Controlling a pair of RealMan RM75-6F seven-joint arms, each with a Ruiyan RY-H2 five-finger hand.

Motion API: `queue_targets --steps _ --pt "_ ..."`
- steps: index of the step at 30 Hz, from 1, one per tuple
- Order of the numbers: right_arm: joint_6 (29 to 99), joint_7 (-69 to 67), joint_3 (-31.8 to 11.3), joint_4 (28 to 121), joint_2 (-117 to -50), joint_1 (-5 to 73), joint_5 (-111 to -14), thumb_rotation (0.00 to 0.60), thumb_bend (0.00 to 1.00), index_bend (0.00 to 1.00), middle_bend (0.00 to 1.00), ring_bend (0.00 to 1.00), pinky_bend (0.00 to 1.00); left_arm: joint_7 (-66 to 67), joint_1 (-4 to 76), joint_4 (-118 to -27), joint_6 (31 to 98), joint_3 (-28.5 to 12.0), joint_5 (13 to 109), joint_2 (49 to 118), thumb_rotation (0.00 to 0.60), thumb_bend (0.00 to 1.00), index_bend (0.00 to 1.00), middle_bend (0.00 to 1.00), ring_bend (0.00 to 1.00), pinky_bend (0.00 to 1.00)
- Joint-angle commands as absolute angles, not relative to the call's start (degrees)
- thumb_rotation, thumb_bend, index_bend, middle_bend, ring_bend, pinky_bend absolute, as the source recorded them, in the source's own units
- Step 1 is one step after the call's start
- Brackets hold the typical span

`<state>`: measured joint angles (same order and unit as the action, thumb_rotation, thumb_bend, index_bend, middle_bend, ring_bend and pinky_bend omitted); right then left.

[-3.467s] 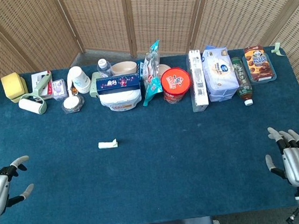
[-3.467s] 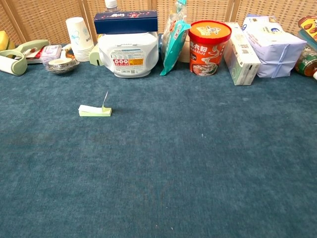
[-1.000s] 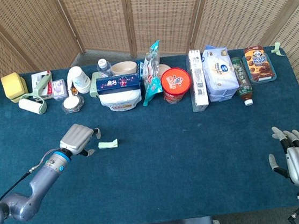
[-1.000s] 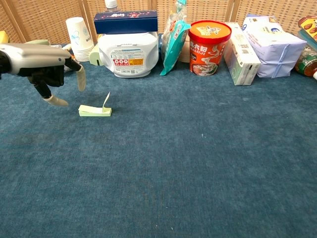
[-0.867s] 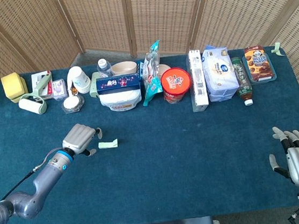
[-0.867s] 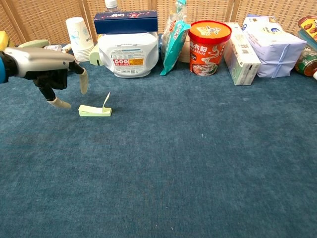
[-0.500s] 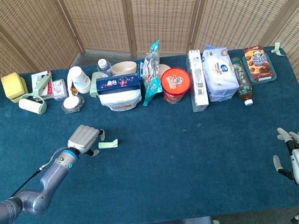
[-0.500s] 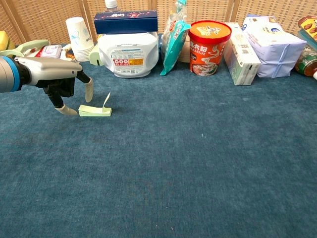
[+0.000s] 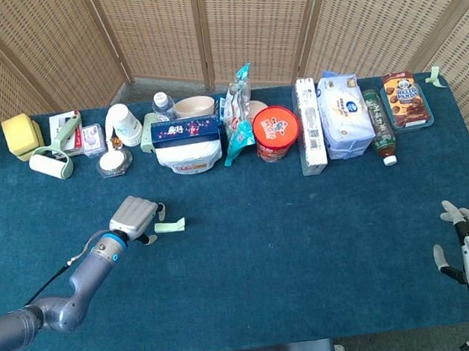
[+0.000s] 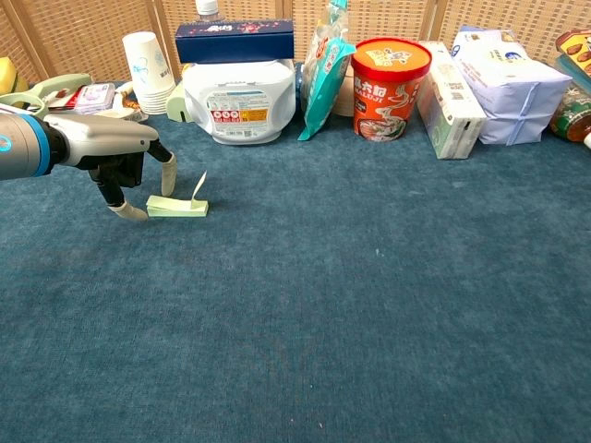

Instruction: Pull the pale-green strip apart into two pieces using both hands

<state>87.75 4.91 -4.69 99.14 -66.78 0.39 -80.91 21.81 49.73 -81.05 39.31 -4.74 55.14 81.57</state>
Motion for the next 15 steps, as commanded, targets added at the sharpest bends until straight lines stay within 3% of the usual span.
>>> queue_targets --steps 1,15 --pt "87.8 4.9 -4.7 99.2 -66.7 0.3 -80.9 0.6 0.47 0.08 0.31 0.14 0.12 22.1 50.1 -81.0 39.3 -4.6 54.6 81.7 0.6 0.23 0.41 1.0 1.0 1.0" --pt "88.2 4.1 -4.7 98.9 -66.5 -0.3 -80.9 0.6 0.47 0.08 0.31 0.14 0.12 22.9 51.8 -80.5 39.0 -3.9 51.4 82.7 0.6 0.25 0.44 1.0 1.0 1.0"
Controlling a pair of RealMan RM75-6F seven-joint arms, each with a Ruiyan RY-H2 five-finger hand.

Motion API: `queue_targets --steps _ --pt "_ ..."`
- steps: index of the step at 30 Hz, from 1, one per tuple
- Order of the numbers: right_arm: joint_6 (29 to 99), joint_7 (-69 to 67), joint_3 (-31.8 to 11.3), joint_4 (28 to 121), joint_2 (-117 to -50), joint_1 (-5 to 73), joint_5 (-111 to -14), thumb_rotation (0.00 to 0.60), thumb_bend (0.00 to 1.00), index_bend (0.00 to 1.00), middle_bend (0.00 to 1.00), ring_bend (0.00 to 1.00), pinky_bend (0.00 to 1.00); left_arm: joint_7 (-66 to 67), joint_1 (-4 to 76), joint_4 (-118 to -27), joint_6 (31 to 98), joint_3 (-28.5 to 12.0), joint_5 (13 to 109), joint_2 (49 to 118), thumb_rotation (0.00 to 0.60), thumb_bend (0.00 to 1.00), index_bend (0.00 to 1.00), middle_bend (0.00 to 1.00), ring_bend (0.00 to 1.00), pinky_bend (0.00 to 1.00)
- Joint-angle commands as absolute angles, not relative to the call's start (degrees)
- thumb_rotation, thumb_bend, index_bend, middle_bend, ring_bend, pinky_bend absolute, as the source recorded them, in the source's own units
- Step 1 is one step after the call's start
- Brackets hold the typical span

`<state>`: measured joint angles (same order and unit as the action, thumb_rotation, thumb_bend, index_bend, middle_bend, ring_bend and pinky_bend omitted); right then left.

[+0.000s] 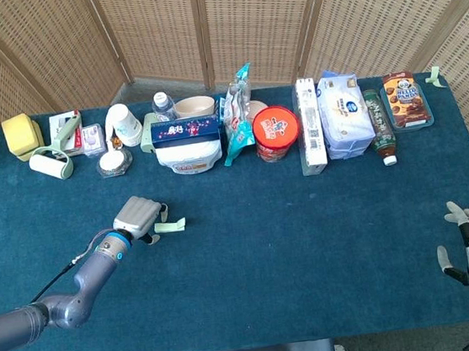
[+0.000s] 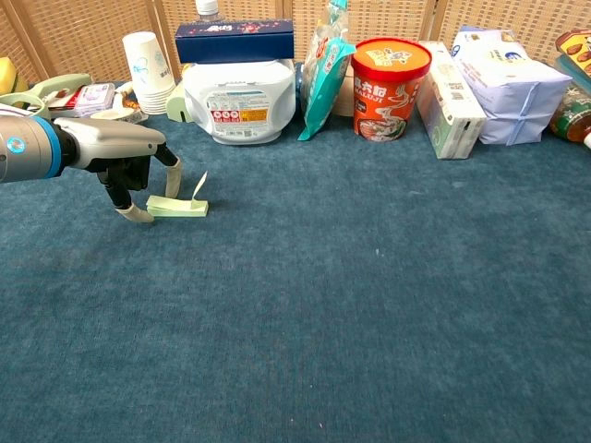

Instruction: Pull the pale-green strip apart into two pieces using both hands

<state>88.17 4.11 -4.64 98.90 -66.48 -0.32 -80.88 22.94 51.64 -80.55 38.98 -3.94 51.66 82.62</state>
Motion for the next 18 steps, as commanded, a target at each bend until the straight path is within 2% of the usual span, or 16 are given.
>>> queue_targets --steps 1,6,18 --pt "88.2 4.0 -4.7 98.9 -66.4 -0.4 -80.9 0.6 0.47 0.08 0.31 0.14 0.12 22.9 51.9 -80.5 39.0 -3.9 51.3 82.8 0.6 0.26 0.44 1.0 1.0 1.0" --pt "88.2 3.8 -4.7 98.7 -66.5 -0.5 -80.9 0.6 0.47 0.08 0.31 0.14 0.12 23.3 52.3 -80.6 39.1 -3.6 50.5 82.7 0.6 0.3 0.46 1.0 1.0 1.0" --pt "88.6 3.0 -4.9 98.6 -66.3 -0.8 -80.9 0.6 0.47 0.08 0.31 0.13 0.12 24.9 53.3 -80.6 39.6 -2.5 48.5 82.9 0.6 0.3 0.45 1.0 1.0 1.0"
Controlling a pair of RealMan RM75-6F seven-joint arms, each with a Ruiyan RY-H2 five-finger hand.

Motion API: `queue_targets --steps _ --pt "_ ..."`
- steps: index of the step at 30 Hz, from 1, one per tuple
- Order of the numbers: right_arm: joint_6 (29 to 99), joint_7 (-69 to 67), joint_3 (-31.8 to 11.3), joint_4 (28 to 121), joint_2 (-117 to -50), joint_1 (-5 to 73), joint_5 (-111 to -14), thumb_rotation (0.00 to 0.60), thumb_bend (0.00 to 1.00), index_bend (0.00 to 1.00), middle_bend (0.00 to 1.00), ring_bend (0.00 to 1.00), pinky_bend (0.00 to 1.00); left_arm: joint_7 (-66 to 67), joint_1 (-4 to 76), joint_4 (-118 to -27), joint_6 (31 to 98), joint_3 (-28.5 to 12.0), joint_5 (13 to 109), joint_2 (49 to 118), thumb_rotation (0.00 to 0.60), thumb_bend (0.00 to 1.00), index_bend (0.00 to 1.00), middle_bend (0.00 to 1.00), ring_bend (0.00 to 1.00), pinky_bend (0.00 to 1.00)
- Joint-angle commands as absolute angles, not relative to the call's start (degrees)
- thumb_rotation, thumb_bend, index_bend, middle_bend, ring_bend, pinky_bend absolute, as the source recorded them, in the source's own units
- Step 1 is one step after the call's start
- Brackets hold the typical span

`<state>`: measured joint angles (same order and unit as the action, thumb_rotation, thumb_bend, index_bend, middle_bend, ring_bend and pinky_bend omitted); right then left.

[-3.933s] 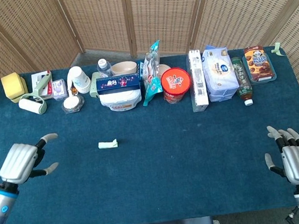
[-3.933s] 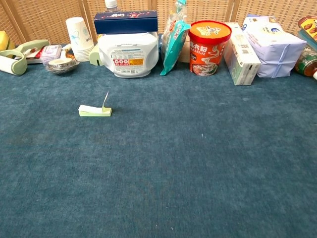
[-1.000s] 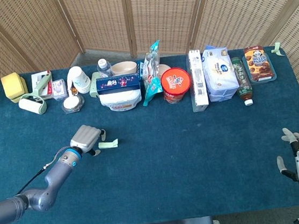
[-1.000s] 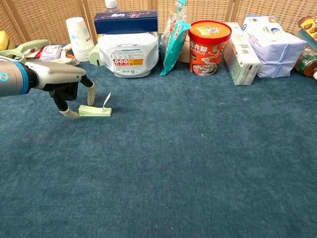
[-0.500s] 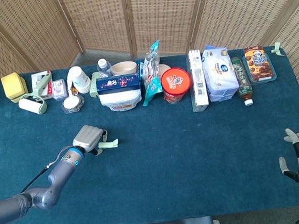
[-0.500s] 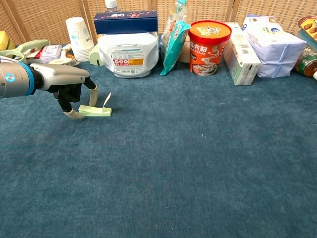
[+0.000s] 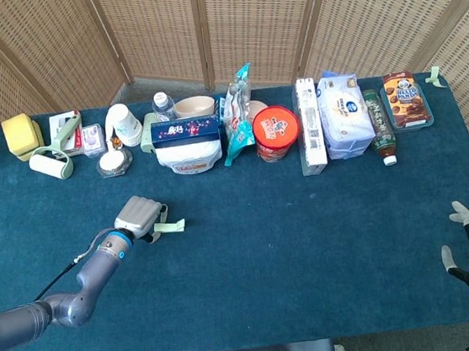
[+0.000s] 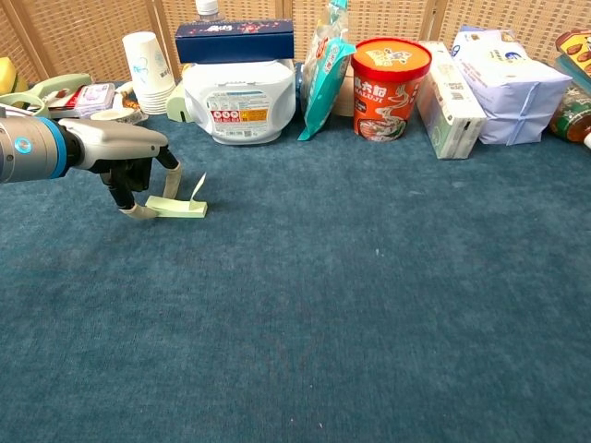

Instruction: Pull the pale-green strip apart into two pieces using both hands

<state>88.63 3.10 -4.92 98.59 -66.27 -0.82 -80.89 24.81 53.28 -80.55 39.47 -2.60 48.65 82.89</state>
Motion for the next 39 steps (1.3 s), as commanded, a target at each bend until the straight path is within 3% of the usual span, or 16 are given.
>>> queue_targets --steps 1,10,23,39 --pt "88.6 3.0 -4.9 98.6 -66.3 -0.8 -80.9 0.6 0.47 0.08 0.31 0.13 0.12 25.0 53.4 -80.7 39.7 -2.4 48.5 82.9 0.6 0.3 0.45 1.0 1.0 1.0" --pt "89.1 2.0 -4.8 98.3 -66.2 -1.3 -81.3 0.6 0.47 0.08 0.31 0.13 0.12 26.7 53.9 -81.2 41.6 -2.1 47.3 83.5 0.6 0.3 0.5 1.0 1.0 1.0" --pt "89.2 1.0 -4.8 98.3 -66.1 -1.4 -82.1 0.6 0.47 0.08 0.31 0.13 0.12 27.3 53.6 -83.5 44.5 -2.1 47.8 82.3 0.6 0.4 0.64 1.0 1.0 1.0" --pt "83.9 -3.1 -5.0 97.7 -67.8 2.5 -84.2 0.6 0.47 0.08 0.31 0.13 0.12 16.3 49.4 -95.3 47.3 -2.6 66.2 66.2 0.6 0.41 0.64 1.0 1.0 1.0"
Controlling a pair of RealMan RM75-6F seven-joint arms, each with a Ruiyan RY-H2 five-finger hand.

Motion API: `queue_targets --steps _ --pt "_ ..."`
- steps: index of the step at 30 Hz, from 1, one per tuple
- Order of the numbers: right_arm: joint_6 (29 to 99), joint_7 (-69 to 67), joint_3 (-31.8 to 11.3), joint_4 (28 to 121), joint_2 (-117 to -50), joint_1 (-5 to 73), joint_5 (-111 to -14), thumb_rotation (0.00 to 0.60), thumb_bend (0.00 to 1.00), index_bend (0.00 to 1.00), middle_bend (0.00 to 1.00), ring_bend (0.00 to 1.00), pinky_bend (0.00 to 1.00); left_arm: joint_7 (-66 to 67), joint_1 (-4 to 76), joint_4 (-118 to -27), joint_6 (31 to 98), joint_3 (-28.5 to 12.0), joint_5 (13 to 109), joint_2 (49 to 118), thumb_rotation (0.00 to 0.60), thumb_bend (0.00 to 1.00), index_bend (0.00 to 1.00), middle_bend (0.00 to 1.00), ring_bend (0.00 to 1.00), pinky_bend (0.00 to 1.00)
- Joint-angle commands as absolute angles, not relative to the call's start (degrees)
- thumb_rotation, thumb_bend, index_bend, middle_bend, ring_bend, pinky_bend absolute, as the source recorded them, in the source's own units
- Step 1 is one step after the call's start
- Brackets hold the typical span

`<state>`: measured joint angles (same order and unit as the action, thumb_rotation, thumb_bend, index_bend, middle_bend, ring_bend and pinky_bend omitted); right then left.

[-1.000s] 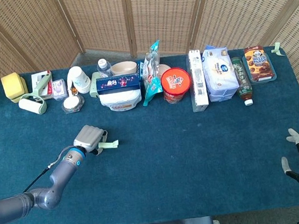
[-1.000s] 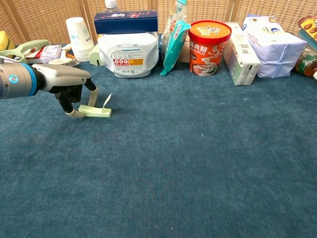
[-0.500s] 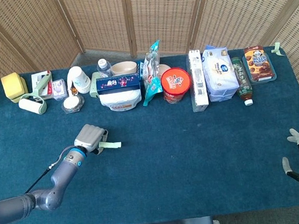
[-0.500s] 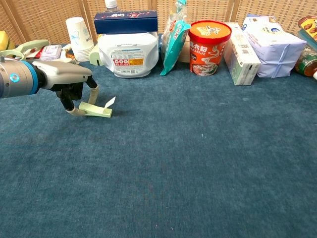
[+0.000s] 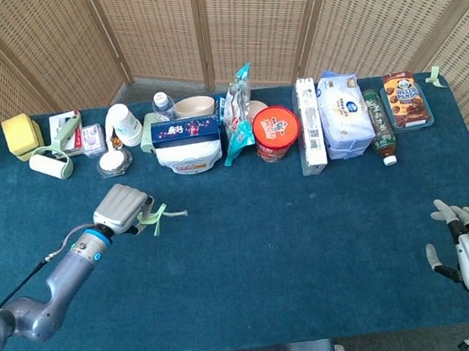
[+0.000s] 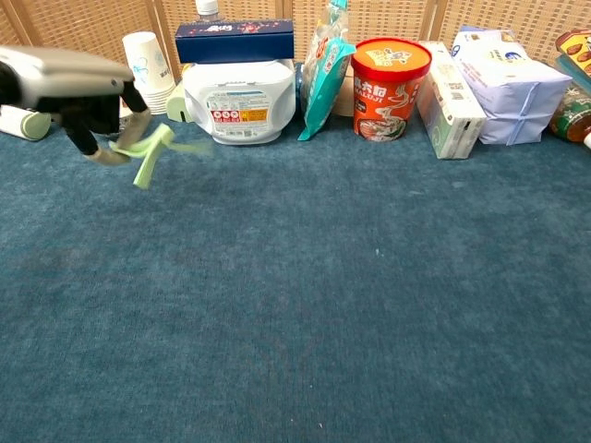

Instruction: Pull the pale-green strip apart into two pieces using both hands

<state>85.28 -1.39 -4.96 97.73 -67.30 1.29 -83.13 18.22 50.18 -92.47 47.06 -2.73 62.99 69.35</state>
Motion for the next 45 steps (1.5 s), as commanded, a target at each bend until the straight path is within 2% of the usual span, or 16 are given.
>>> queue_targets --steps 1,16,42,45 --pt "83.5 -3.6 -5.1 97.6 -68.0 2.9 -84.5 0.6 0.47 0.08 0.31 0.13 0.12 15.7 49.3 -96.1 47.2 -2.5 66.9 65.3 0.6 0.41 0.64 1.0 1.0 1.0" --pt "81.3 -4.7 -6.1 97.3 -69.3 6.1 -85.1 0.6 0.47 0.08 0.31 0.13 0.14 9.5 47.6 -99.4 46.6 -3.5 70.6 61.0 0.6 0.41 0.64 1.0 1.0 1.0" --pt "79.3 -7.1 -5.6 96.7 -70.3 8.0 -85.0 0.6 0.47 0.08 0.31 0.13 0.14 2.3 47.5 -96.0 43.4 -4.9 73.3 61.7 0.6 0.41 0.64 1.0 1.0 1.0" --pt "78.4 -9.4 -5.8 96.4 -70.6 9.0 -85.4 0.6 0.47 0.08 0.31 0.14 0.16 1.4 47.8 -96.0 43.0 -5.3 74.3 61.5 0.6 0.41 0.64 1.0 1.0 1.0"
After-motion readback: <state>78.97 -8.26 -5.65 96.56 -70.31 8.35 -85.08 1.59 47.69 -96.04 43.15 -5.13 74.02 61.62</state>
